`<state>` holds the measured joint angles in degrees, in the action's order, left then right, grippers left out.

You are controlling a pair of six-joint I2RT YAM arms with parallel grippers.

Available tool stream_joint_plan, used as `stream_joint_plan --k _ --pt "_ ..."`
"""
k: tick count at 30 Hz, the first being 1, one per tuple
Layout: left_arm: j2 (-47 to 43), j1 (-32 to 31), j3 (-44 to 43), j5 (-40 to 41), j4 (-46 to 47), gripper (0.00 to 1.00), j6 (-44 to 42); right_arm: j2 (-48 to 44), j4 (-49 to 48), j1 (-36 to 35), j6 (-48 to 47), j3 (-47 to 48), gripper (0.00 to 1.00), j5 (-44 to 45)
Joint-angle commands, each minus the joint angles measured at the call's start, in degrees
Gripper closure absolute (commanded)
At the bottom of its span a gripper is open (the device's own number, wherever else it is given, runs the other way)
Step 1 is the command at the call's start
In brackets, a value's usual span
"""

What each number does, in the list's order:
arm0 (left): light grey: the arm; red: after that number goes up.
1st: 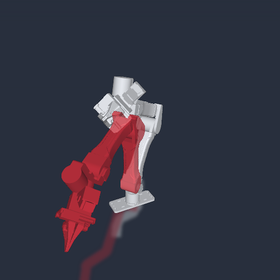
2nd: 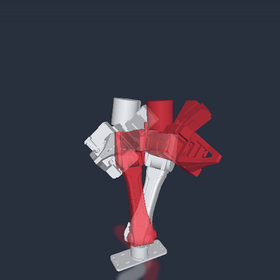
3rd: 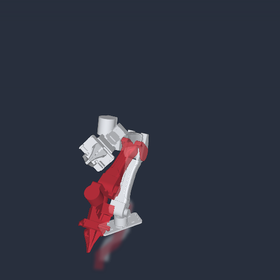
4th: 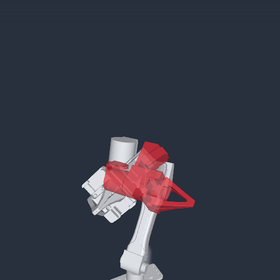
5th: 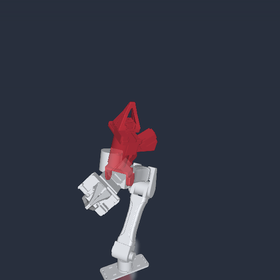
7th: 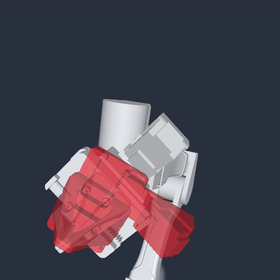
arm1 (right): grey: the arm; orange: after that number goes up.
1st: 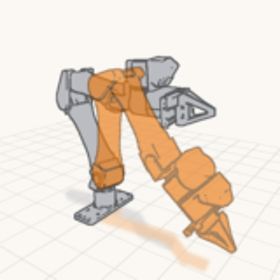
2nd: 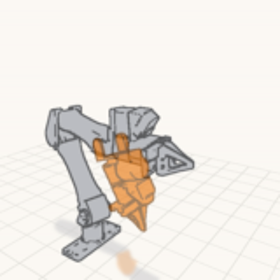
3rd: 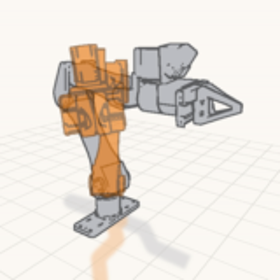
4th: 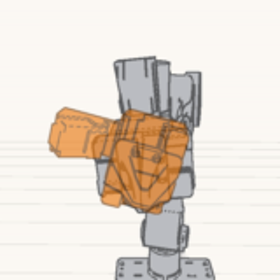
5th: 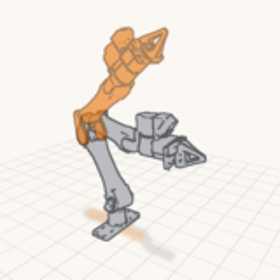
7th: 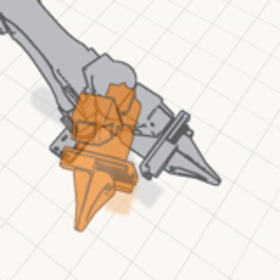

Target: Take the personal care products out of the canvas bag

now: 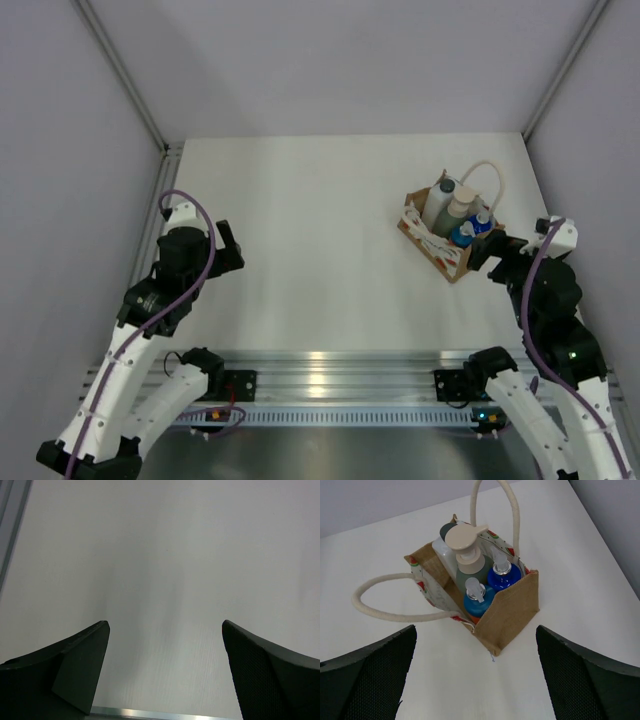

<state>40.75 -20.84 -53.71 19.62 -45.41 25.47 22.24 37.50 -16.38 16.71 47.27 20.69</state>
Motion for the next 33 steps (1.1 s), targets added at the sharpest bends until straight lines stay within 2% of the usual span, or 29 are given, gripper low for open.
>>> stream_joint_plan --k 1,9,13,17,20,25,30,33 --pt "-0.06 -0.17 0.28 -0.81 2.87 0.02 0.54 2.46 -0.05 -0.49 0.08 3.09 0.00 2.34" --pt "1.52 -0.25 0.19 -3.79 2.87 0.02 0.28 5.09 -0.06 -0.49 -1.15 4.59 0.00 -0.03" --pt "1.96 -0.25 0.28 -5.29 3.31 0.02 -0.07 10.09 -0.14 -0.49 -1.59 6.52 0.00 -0.03" --pt "3.01 -0.17 0.36 -6.95 3.57 0.02 -0.16 18.86 0.65 -0.49 -5.01 9.24 0.00 0.32" --pt "3.89 -0.17 0.36 -8.19 3.48 0.02 -0.25 25.56 1.62 -0.49 -5.98 11.08 0.08 0.14" --pt "3.55 -0.17 0.54 -8.63 3.48 0.02 -0.25 34.96 2.49 -0.32 -8.18 14.87 0.29 0.93" --pt "4.16 -0.25 0.36 -9.51 3.57 0.02 -0.43 42.18 2.49 2.75 -9.76 17.42 0.44 -2.49" --pt "4.95 -0.25 0.36 -10.39 3.66 0.02 -0.51 44.90 2.32 4.16 -10.73 17.77 0.49 -5.47"
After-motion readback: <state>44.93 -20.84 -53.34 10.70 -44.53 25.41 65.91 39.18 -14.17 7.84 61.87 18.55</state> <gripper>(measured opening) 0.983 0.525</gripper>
